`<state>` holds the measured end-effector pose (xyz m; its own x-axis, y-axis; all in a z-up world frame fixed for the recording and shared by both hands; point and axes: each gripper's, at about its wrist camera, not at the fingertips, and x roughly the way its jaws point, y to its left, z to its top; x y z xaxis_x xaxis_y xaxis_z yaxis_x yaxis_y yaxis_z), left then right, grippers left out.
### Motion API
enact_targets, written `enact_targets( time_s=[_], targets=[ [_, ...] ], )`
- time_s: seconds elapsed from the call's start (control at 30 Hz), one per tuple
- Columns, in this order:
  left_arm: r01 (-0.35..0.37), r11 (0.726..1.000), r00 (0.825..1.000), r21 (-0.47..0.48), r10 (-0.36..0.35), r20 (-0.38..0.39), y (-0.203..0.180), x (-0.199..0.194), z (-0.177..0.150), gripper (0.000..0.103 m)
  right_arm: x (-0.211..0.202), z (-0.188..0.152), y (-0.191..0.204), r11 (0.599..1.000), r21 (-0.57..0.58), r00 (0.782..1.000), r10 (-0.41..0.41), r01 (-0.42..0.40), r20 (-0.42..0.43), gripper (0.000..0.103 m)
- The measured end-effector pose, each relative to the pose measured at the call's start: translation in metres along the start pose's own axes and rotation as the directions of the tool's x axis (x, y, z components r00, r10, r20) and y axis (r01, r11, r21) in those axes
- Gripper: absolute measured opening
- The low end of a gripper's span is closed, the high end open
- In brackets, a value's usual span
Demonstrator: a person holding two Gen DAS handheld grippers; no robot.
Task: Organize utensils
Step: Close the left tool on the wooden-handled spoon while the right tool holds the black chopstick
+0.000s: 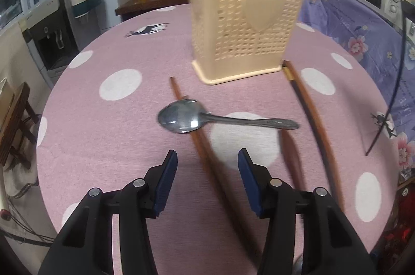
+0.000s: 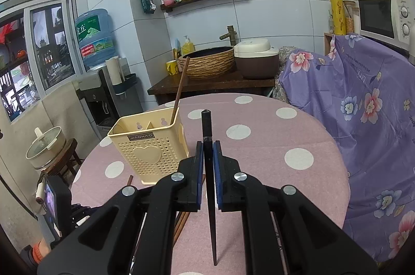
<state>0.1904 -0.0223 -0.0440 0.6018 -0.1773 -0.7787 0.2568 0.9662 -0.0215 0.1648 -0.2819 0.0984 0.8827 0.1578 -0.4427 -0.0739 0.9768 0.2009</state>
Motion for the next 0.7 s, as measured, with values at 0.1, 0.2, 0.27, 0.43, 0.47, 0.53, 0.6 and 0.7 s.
enact_targets(
  time_s=[0.1, 0.2, 0.27, 0.43, 0.47, 0.53, 0.6, 0.7],
  targets=[
    [0.03, 0.998, 1.0, 0.052, -0.03, -0.011, -0.024, 0.002, 0.004, 0.049, -0.001, 0.0, 0.001, 1.0, 0.006, 1.0, 0.004, -0.004, 0.001, 0.008],
    [0.058, 0.995, 0.998, 0.076, -0.056, -0.027, -0.044, 0.008, 0.007, 0.049, -0.002, 0.0, 0.001, 1.0, 0.011, 1.0, 0.005, -0.005, 0.001, 0.008],
    [0.059, 0.994, 0.998, 0.089, -0.056, -0.039, -0.051, 0.013, 0.011, 0.049, -0.004, 0.0, 0.001, 1.0, 0.012, 1.0, 0.006, -0.006, 0.002, 0.008],
    [0.063, 0.994, 0.997, 0.094, -0.059, -0.044, -0.064, 0.016, 0.014, 0.049, -0.005, 0.0, 0.001, 1.0, 0.01, 1.0, 0.009, -0.009, 0.003, 0.009],
    [0.045, 0.993, 0.998, 0.107, -0.041, -0.044, -0.066, 0.017, 0.014, 0.049, -0.005, 0.0, 0.001, 1.0, 0.012, 1.0, 0.009, -0.009, 0.003, 0.009],
    [0.036, 0.993, 0.998, 0.111, -0.029, -0.062, -0.068, 0.021, 0.013, 0.045, -0.004, 0.0, 0.001, 1.0, 0.01, 1.0, 0.009, -0.009, 0.002, 0.009],
    [0.039, 0.994, 0.996, 0.101, -0.031, -0.088, -0.068, 0.028, 0.01, 0.036, -0.005, 0.0, 0.001, 1.0, 0.012, 1.0, 0.011, -0.011, 0.002, 0.009],
    [0.029, 0.994, 0.997, 0.105, -0.021, -0.072, -0.071, 0.027, 0.007, 0.03, -0.006, 0.0, 0.004, 1.0, 0.012, 1.0, 0.011, -0.011, 0.005, 0.009]
  ],
)
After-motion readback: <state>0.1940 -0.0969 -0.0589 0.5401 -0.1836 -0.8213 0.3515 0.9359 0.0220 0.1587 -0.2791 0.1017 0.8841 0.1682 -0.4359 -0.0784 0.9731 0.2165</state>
